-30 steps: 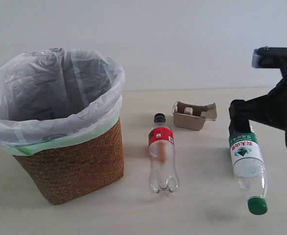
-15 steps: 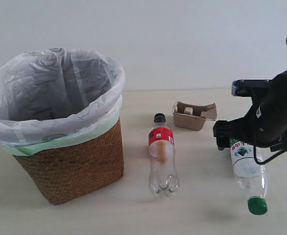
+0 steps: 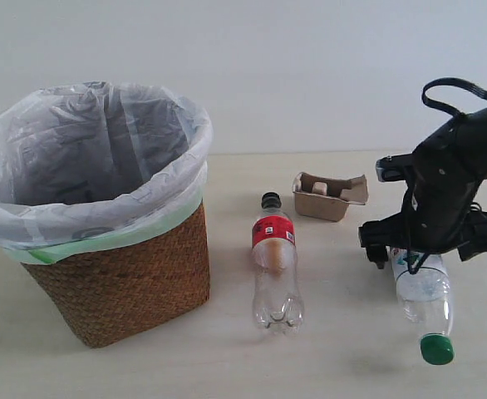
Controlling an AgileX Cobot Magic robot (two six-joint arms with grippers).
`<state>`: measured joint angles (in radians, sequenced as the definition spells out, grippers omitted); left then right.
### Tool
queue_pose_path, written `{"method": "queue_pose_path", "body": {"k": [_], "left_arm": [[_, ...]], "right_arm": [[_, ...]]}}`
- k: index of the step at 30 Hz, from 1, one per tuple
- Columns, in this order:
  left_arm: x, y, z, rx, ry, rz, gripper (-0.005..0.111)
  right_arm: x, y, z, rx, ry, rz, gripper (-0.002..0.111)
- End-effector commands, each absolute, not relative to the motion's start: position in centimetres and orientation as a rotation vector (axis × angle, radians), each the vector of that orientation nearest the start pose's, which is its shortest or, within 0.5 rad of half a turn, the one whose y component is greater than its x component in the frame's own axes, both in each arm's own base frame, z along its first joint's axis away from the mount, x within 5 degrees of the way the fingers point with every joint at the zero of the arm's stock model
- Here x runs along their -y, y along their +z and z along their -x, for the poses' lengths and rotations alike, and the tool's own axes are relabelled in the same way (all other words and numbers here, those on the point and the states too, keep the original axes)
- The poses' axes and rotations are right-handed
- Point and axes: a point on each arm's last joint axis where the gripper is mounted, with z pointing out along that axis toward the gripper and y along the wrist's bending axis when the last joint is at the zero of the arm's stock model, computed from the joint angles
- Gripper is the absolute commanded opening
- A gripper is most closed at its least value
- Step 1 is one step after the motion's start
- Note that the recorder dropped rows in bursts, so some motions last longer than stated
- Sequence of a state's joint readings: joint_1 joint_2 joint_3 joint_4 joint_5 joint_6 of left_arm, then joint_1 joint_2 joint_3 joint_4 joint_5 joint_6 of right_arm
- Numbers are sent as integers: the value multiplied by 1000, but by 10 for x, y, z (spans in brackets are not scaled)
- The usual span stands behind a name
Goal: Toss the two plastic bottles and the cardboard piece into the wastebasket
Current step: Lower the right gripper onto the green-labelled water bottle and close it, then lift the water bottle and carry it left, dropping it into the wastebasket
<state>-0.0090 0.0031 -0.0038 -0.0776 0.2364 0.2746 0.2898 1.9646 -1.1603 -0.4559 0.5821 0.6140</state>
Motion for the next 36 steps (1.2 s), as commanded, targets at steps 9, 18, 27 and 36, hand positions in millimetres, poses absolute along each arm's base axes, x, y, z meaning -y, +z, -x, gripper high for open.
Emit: {"method": "queue_pose_path", "body": {"k": [9,18,27,36], "left_arm": [[2,192,-55,-1708,114,-174,4],[2,192,-55,-1708,114,-174,4],[2,192,-55,-1708,114,-174,4],[2,192,-55,-1708,114,-174,4]], "right_arm": [[-81,159,-367,-2732,-306,154,0],[-54,328,-352,-2471,-559,1,0],[-41,410,-343,-2311,-659,-67,0],[-102,361,-366,-2539,117,33,0]]}}
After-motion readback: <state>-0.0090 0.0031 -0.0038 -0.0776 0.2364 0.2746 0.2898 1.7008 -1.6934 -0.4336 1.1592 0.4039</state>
